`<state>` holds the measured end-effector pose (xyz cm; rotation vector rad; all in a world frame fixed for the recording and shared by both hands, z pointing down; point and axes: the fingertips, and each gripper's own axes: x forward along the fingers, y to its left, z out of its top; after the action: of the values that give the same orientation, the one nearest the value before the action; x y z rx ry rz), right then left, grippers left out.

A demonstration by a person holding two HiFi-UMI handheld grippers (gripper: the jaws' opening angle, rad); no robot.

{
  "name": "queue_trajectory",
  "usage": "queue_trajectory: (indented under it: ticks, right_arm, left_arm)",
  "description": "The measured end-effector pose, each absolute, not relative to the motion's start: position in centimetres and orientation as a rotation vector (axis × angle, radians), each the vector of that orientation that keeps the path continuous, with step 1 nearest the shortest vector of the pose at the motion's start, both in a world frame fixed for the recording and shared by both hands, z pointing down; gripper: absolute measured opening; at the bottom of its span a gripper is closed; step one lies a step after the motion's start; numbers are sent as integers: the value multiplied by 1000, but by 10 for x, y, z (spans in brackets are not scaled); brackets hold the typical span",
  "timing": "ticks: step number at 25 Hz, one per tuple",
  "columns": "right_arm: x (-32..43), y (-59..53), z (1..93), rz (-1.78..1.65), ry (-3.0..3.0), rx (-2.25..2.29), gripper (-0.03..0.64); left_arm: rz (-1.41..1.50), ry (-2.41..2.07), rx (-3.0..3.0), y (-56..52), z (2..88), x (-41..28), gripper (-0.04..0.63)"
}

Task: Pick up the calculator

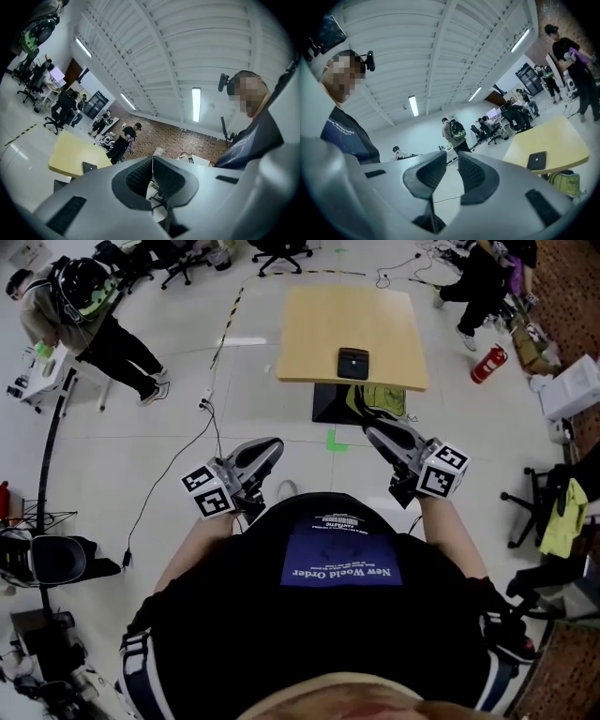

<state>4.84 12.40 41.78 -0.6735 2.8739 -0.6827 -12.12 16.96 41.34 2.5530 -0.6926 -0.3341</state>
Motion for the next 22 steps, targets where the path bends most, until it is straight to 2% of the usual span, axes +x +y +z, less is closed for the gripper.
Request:
queue_trajectory:
  ticks: [15,22]
  right_arm:
    - [-19,-40,416,-666,2744,-1043,54]
    - [-5,-106,435,-749,2737,-1054,54]
  left_arm:
    - [-285,-379,2622,-49,421,-212,6]
    - [-275,-351,2547,-111,441,-196,6]
